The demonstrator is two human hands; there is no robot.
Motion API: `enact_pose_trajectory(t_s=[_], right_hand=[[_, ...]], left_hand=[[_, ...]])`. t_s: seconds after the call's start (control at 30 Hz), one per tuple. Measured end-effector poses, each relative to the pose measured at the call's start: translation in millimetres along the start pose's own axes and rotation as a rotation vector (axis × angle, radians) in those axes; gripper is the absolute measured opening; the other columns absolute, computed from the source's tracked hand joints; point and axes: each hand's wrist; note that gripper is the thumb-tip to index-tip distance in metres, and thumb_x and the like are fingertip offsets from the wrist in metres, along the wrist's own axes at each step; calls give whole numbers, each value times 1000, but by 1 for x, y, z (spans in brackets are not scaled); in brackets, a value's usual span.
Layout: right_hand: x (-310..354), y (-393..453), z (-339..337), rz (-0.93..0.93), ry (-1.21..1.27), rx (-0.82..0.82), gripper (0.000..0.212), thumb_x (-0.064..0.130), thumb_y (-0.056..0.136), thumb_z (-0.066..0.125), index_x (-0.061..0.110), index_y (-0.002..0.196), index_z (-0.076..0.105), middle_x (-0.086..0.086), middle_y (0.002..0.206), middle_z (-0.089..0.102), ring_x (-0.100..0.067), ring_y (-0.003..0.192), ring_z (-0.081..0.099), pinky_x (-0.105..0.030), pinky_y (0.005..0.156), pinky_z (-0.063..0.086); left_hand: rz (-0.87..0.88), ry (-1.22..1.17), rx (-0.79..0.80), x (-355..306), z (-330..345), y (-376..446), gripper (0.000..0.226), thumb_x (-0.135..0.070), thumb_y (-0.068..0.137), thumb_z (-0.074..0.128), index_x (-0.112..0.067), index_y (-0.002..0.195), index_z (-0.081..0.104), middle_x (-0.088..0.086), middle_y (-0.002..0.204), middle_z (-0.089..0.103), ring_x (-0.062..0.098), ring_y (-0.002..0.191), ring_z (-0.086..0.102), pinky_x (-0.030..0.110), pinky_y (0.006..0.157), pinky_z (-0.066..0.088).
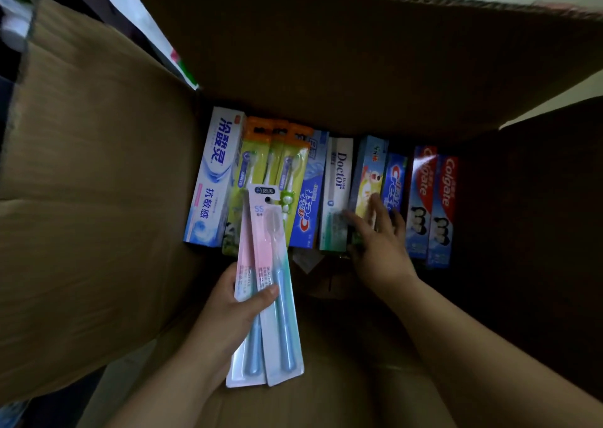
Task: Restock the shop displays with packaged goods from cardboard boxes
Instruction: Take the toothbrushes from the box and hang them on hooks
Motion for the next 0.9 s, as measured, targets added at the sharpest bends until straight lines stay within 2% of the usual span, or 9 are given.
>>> enact_pose_trajectory(t_s=[0.17, 0.27, 0.43, 0.5, 0.57, 0.63, 0.7, 0.83, 0.9], right_hand=[[2, -7, 6, -57, 51, -18, 70, 30, 96, 52, 42, 150, 9, 10, 161, -5, -25, 148, -9, -49, 120, 5], [1, -13, 10, -49, 62, 1, 65, 31, 96, 51, 40, 150, 16, 10, 161, -6, -23, 148, -4, -47, 120, 11], [7, -20, 11, -20, -62, 11, 69, 32, 97, 50, 37, 152, 9, 7, 161, -9, -26, 148, 1, -46, 120, 14], [19, -25, 11, -14, -3, -58, 66, 33, 96, 50, 32, 152, 15, 4, 161, 2, -26, 147, 4, -45, 120, 13], [35, -32, 11, -67, 134, -133, 57, 29, 95, 52, 22, 148, 31, -4, 154, 26, -24, 142, 22, -35, 116, 23], [56, -40, 14, -63, 335, -72, 49, 26, 95, 55, 15, 141, 43, -7, 139, 46, -22, 127, 45, -25, 103, 33], [74, -42, 22, 14, 491, 17, 53, 26, 93, 60, 12, 141, 42, -8, 133, 52, -21, 118, 53, -23, 99, 38], [103, -17, 37, 91, 617, 27, 69, 28, 87, 67, 10, 145, 34, -9, 139, 50, -26, 126, 51, -36, 107, 40], [117, 2, 38, 151, 656, 14, 69, 29, 85, 70, 9, 142, 36, -10, 136, 52, -28, 125, 51, -36, 104, 41]], left_hand=[[-15, -7, -11, -2, -1, -7, 32, -10, 84, 68, -26, 111, 60, 2, 103, 72, 21, 96, 68, 42, 88, 53], [-10, -12, -4, -7, -2, -9, 34, -9, 84, 67, -27, 112, 60, 2, 103, 72, 22, 97, 68, 41, 86, 53], [-11, -11, -23, -10, -15, -13, 35, -8, 83, 68, -25, 112, 61, 2, 102, 72, 21, 95, 69, 37, 81, 54], [-17, -7, -34, -11, -21, -19, 34, -8, 83, 68, -25, 112, 61, 1, 102, 73, 21, 94, 69, 37, 80, 54], [-35, -11, -39, -11, -27, -26, 33, -11, 84, 68, -28, 111, 62, -1, 99, 73, 19, 91, 70, 35, 76, 55], [-59, -36, -38, -10, -36, -32, 34, -13, 84, 69, -30, 112, 61, 0, 101, 73, 21, 91, 70, 37, 77, 55], [-96, -65, -41, -11, -43, -39, 35, -12, 84, 68, -29, 114, 60, 1, 100, 73, 23, 90, 70, 37, 77, 55], [-26, -60, -35, -12, -58, -47, 40, 1, 84, 64, -29, 110, 59, -21, 89, 73, -7, 80, 67, 9, 61, 49], [-7, -68, -40, -7, -66, -46, 43, 1, 85, 63, -35, 106, 56, -30, 89, 68, -15, 79, 62, 5, 62, 44]])
Point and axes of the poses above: each hand's wrist, its own y-axis towards the middle knuckle, its own z-axis out of the palm, x = y × z
